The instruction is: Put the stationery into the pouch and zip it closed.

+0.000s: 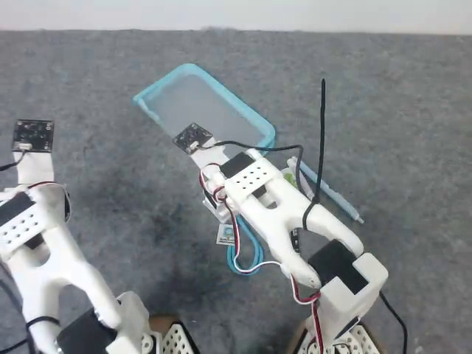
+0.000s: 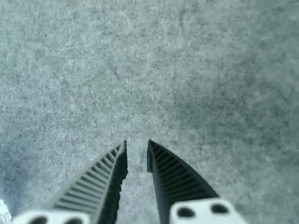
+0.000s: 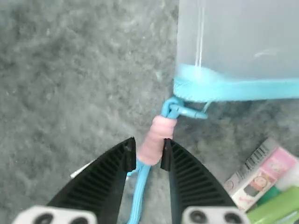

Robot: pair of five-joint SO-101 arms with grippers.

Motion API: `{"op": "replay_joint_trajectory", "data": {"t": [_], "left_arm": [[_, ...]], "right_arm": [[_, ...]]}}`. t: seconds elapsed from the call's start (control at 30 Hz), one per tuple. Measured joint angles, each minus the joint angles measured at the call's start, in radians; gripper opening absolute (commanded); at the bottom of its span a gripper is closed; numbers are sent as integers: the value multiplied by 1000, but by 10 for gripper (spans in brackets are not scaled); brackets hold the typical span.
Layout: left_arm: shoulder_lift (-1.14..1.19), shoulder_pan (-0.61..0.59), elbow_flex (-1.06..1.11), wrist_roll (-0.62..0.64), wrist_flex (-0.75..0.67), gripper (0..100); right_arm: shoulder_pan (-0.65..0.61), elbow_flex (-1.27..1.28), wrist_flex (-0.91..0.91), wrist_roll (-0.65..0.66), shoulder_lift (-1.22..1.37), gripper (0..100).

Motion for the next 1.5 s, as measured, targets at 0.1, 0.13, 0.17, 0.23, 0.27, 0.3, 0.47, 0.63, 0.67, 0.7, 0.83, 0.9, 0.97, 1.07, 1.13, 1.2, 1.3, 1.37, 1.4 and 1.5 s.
{"op": "replay_joint_trajectory", "data": {"t": [0.1, 0.13, 0.17, 0.23, 0.27, 0.3, 0.47, 0.63, 0.67, 0.7, 0.83, 0.9, 0.97, 1.07, 1.13, 1.2, 1.3, 1.37, 1.4, 1.5], "left_arm": [[0, 0, 0, 0, 0, 73], [0, 0, 0, 0, 0, 73], [0, 0, 0, 0, 0, 73], [0, 0, 0, 0, 0, 73], [0, 0, 0, 0, 0, 73], [0, 0, 0, 0, 0, 73], [0, 0, 0, 0, 0, 73], [0, 0, 0, 0, 0, 72], [0, 0, 0, 0, 0, 71], [0, 0, 0, 0, 0, 71], [0, 34, 0, 0, 0, 70], [0, 66, 0, 0, 0, 70], [0, 98, 0, 0, 0, 73], [0, 140, 0, 2, 0, 73], [0, 167, 0, 29, 0, 73], [-2, 209, 0, 41, 0, 73], [-63, 298, 41, 52, 0, 93], [-143, 370, 101, 77, 0, 134], [-192, 408, 129, 97, 0, 149], [-365, 512, 196, 161, 0, 170]], "right_arm": [[-2, 0, -23, -14, 0, 212], [-2, 0, -25, -15, 3, 233], [-2, 0, -25, -15, 17, 243], [-2, 0, -25, -15, 52, 232], [0, 0, -25, -15, 69, 222], [0, 0, -25, -15, 78, 212], [0, 0, -38, -15, 110, 110], [5, 0, -75, -15, 110, 13], [5, 0, -78, -15, 110, 2], [5, 0, -78, -15, 110, 6], [5, -11, -29, 0, 112, 6], [14, -15, 12, 18, 92, 6], [34, -14, 35, 28, 32, 6], [71, 28, 38, 32, -129, 6], [92, 86, 32, 48, -259, 6], [95, 166, 6, 86, -410, 6], [89, 292, -15, 132, -641, 6], [94, 353, -15, 160, -778, 6], [94, 376, -15, 170, -838, 6], [89, 427, -9, 183, -970, 6]]}}
